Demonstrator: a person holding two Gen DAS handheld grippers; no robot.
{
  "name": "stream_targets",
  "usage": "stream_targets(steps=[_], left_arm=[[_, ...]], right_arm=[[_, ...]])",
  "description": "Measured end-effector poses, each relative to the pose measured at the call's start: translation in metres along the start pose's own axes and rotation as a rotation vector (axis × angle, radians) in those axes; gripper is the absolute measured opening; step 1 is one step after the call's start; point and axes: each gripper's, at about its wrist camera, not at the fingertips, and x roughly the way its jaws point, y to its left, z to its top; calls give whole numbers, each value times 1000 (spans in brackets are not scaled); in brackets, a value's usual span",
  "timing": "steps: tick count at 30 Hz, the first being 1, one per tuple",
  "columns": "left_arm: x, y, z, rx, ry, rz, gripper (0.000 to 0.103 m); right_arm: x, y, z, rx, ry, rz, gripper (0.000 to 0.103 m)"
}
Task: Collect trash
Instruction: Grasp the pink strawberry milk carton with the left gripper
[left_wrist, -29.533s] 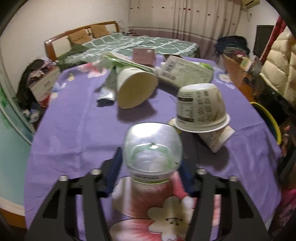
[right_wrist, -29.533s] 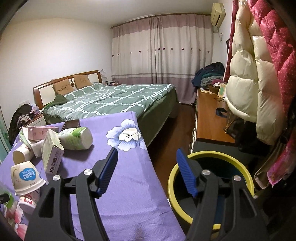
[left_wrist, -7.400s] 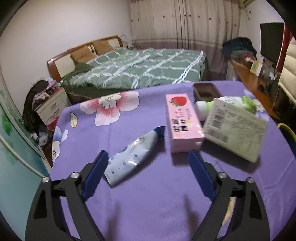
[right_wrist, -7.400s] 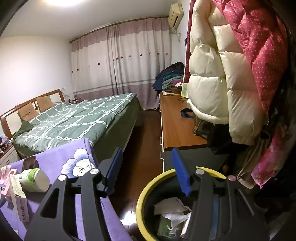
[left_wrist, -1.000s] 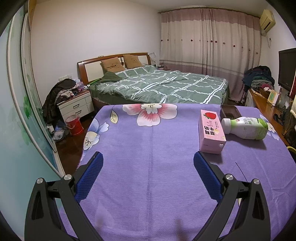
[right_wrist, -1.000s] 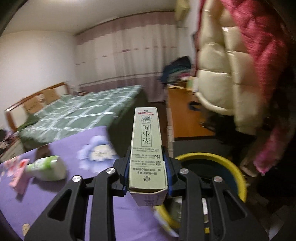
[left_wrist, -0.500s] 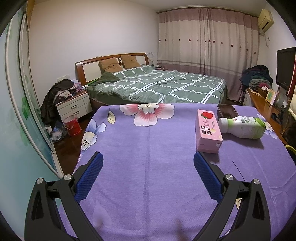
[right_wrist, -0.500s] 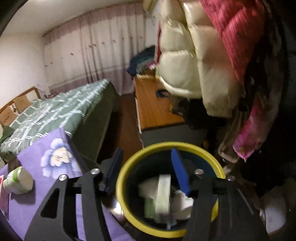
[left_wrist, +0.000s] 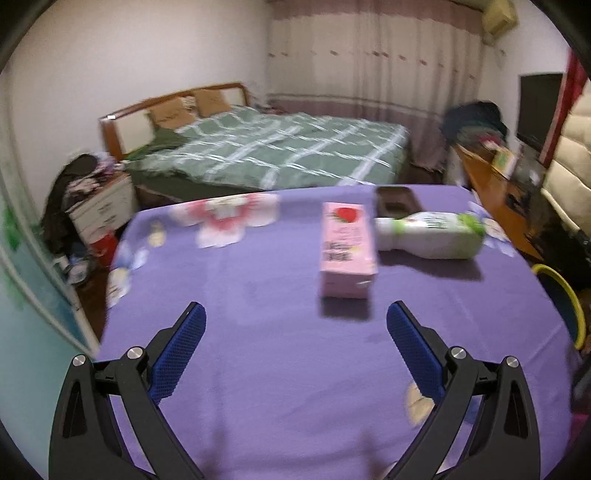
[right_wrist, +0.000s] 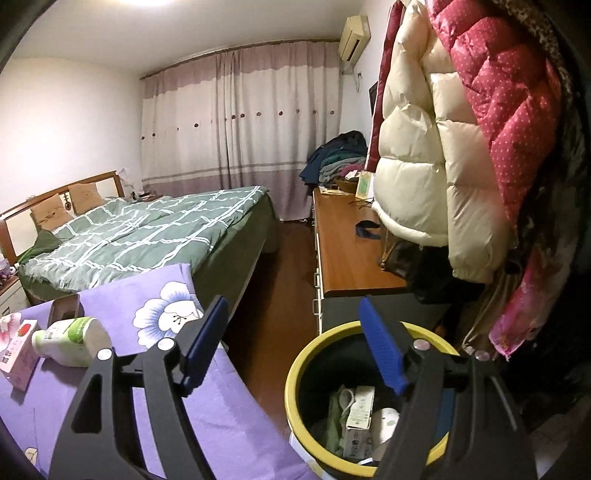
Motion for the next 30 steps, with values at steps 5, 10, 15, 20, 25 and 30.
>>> stream_targets(steps=[5, 10, 15, 20, 25, 30], left_arm=[[36, -31, 31, 71, 66, -3, 97], [87, -45, 50, 85, 155, 20, 96], [121, -44, 58, 95, 216, 46, 89], [147, -32, 64, 67, 286, 16, 81], [168, -25, 65, 43, 323, -26, 62], [171, -23, 65, 46, 316, -37, 49]], right_arm=[[0, -2, -1, 19, 13, 24, 70], [0, 0, -1, 24, 20, 43, 70], [-3, 1, -1, 30, 19, 63, 71], [-4, 3, 0, 35, 23, 83, 71], [-4, 4, 0, 33, 28, 94, 71], [-4, 6, -1, 20, 31, 96, 71]])
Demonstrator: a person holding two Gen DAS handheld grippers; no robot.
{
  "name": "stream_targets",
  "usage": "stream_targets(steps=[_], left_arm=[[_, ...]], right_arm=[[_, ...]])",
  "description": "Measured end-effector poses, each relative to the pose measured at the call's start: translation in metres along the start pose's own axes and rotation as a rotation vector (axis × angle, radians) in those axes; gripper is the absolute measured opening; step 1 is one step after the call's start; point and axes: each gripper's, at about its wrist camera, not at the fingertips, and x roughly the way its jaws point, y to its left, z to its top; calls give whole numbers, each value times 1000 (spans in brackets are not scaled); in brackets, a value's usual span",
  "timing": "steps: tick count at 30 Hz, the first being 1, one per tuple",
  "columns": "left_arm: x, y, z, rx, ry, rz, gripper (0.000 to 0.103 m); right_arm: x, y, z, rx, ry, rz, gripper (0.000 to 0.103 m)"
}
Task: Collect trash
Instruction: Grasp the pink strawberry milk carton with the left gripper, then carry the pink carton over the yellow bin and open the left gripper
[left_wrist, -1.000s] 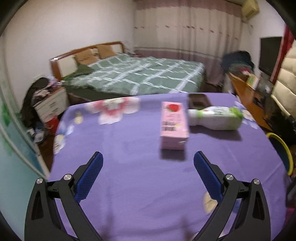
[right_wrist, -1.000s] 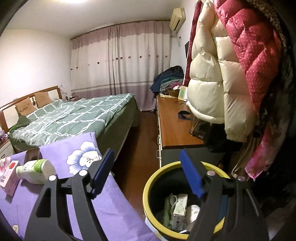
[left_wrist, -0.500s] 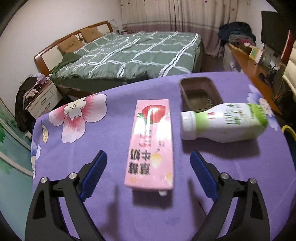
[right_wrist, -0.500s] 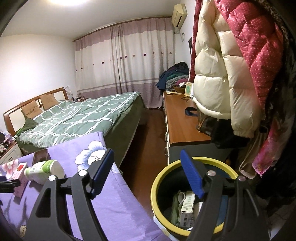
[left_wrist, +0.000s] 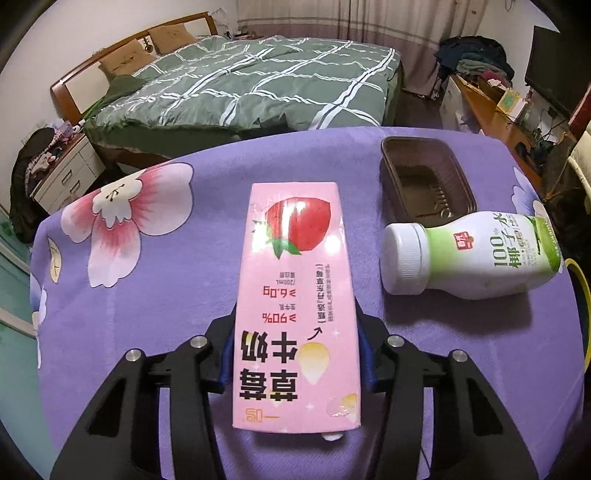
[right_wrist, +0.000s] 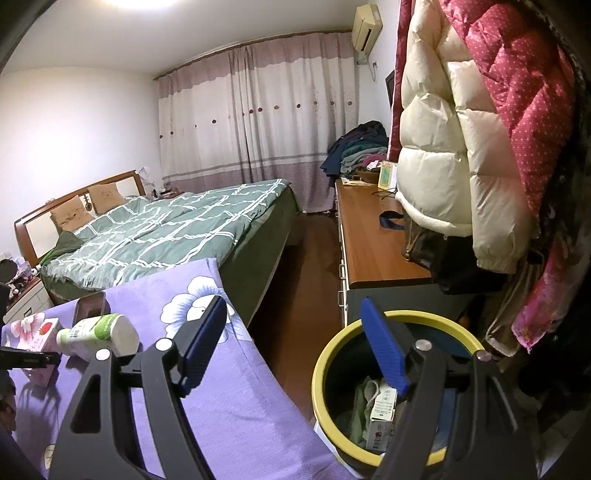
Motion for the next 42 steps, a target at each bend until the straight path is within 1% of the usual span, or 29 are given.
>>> stream_targets(steps=[3, 6, 9, 11, 15, 17, 22, 24, 25, 27, 28, 29, 32, 33, 35, 36, 37, 40, 41, 42], left_arm=[[-14, 1, -7, 3, -29, 11, 49], [-39, 0, -19, -5, -54, 12, 49], [-73, -10, -35, 18, -90, 0, 49], [-97, -23, -48, 45, -113, -19, 49], [-127, -60, -68, 113, -120, -83, 49], [-138, -87, -74, 162, -126, -126, 49], [-155, -162, -79, 274, -155, -229, 49], [-156, -193, -78, 311, -155, -269, 49], [-155, -214, -77, 332, -148, -300, 49], [-152, -244, -77, 357, -136, -329, 49], [-148, -268, -75, 382, -122, -356, 49], [-146, -283, -75, 397, -115, -368, 49], [-135, -341, -73, 456, -104, -391, 50], [-130, -354, -72, 468, -101, -394, 50], [-118, -391, -69, 489, -70, -412, 50], [-112, -402, -66, 492, -54, -423, 50], [-104, -421, -65, 490, -25, -435, 50], [-85, -452, -61, 493, 19, -445, 50], [-80, -461, -60, 494, 20, -444, 50], [-74, -466, -59, 492, 17, -439, 61]], right_arm=[[1, 0, 0, 5, 5, -6, 71], [3, -1, 0, 12, 18, -9, 71], [4, -2, 1, 14, 31, 0, 71], [2, -5, 3, 24, 49, 14, 71], [-10, -16, 5, 20, 87, 50, 71], [-18, -28, 1, 17, 112, 66, 71], [-41, -69, -12, 6, 136, 28, 71], [-49, -84, -16, 6, 146, 15, 71], [-55, -92, -18, 8, 144, 6, 71], [-69, -112, -20, 22, 135, -7, 71], [-76, -122, -20, 27, 127, -20, 71], [-82, -130, -21, 31, 122, -31, 72], [-95, -151, -20, 34, 110, -59, 74], [-99, -158, -20, 37, 102, -71, 74], [-104, -169, -19, 48, 90, -85, 74], [-106, -175, -19, 55, 86, -88, 74], [-109, -182, -19, 63, 79, -94, 74], [-110, -190, -20, 73, 66, -108, 74], [-111, -194, -20, 79, 63, -112, 74], [-112, -197, -20, 86, 60, -116, 74]])
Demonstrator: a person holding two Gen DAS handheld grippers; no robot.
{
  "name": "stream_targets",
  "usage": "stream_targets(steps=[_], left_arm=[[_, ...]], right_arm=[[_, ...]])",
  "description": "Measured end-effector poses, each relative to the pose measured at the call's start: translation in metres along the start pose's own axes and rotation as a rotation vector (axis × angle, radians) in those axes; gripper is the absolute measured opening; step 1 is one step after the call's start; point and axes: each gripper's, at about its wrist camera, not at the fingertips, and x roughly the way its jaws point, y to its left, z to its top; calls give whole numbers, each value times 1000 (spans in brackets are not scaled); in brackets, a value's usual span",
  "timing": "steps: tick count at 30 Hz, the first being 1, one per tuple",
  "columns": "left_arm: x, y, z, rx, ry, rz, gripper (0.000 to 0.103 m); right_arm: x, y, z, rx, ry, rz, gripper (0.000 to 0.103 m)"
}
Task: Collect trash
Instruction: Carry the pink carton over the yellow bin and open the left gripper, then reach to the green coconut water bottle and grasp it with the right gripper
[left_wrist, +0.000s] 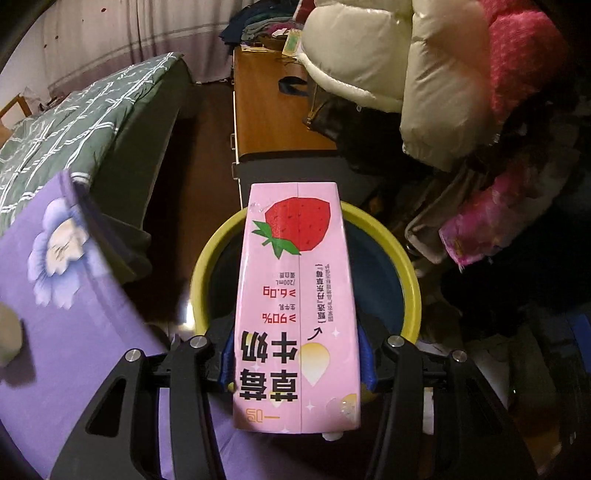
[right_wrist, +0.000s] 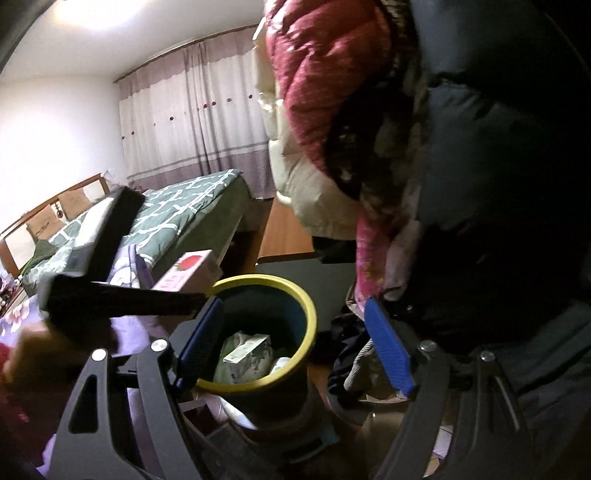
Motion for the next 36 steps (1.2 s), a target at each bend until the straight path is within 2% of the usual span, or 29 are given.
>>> stream_targets(steps=[1, 2, 3, 6, 9, 15, 18, 22, 29, 33, 36], left_arm=[[6, -3, 6, -6, -12, 21, 74], [8, -2, 7, -6, -25, 39, 94], [8, 0, 8, -5, -38, 56, 96], [-5, 11, 7, -31, -67, 75, 96], [-40, 40, -7, -85, -118, 87, 96], [-141, 113, -69, -190, -309, 172, 96], [-191, 152, -115, -246, -395, 267, 97], [-246, 213, -187, -352, -489, 438, 98], [-291, 314, -281, -537, -543, 650, 98], [-299, 352, -321, -635, -563, 712, 98], [-295, 364, -333, -676, -575, 720, 98]], right_arm=[[-1, -2, 0, 6, -1, -1, 74], [0, -4, 1, 12, -1, -2, 74], [0, -5, 2, 15, -2, -3, 74], [0, -3, 3, 13, -10, -8, 74], [3, 3, 2, 16, 2, 6, 74], [14, 36, 0, -17, 35, 85, 74], [18, 64, 3, -64, 36, 129, 75], [23, 107, 10, -109, 32, 207, 75], [37, 198, 25, -166, 16, 345, 76], [51, 249, 31, -237, 31, 399, 76], [74, 289, 32, -285, 64, 415, 76]])
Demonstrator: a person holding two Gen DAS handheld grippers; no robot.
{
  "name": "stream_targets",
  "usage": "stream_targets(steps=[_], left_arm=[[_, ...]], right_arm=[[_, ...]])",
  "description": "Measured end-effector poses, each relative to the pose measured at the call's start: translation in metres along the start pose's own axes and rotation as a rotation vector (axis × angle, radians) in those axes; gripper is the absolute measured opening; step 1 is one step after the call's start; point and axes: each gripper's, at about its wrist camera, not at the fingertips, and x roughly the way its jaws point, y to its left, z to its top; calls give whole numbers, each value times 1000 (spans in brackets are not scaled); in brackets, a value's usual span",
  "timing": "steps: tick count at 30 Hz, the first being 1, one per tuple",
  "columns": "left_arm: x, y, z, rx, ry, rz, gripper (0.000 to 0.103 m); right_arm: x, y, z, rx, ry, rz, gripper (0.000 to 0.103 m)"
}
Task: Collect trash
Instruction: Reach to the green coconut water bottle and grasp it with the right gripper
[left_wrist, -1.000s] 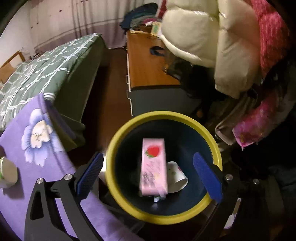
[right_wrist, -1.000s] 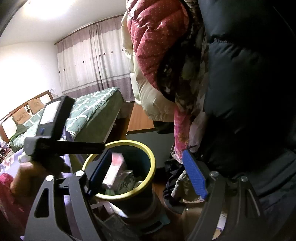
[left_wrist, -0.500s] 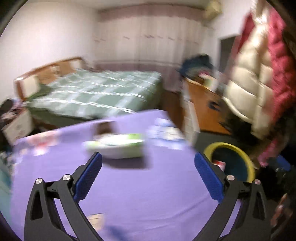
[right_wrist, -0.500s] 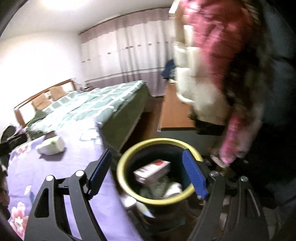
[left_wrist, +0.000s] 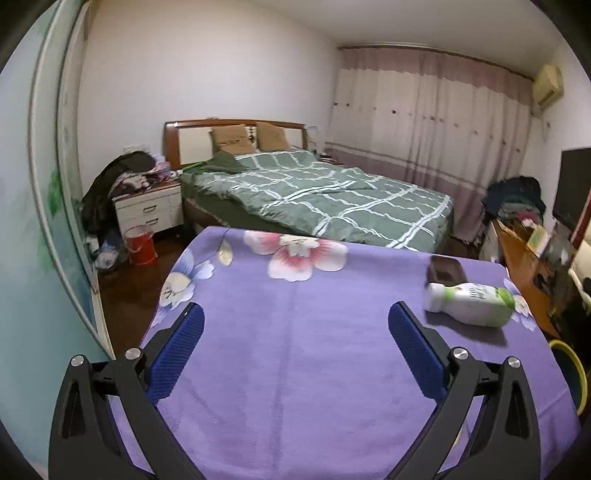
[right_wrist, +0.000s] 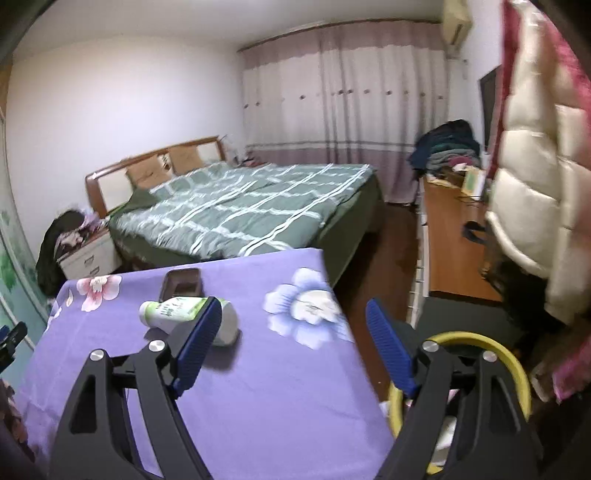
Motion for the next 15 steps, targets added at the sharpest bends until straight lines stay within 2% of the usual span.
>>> stream_targets(steps=[6, 9, 15], left_arm=[[7, -5, -10, 21, 25, 23, 98], [7, -9, -11, 12, 37, 30, 98], [7, -2, -10, -36, 52, 42, 98]], right_arm=[[82, 9, 6, -12, 127, -46, 76], [101, 13, -3, -29, 162, -67, 76], [119, 26, -24, -70, 222, -12, 76]])
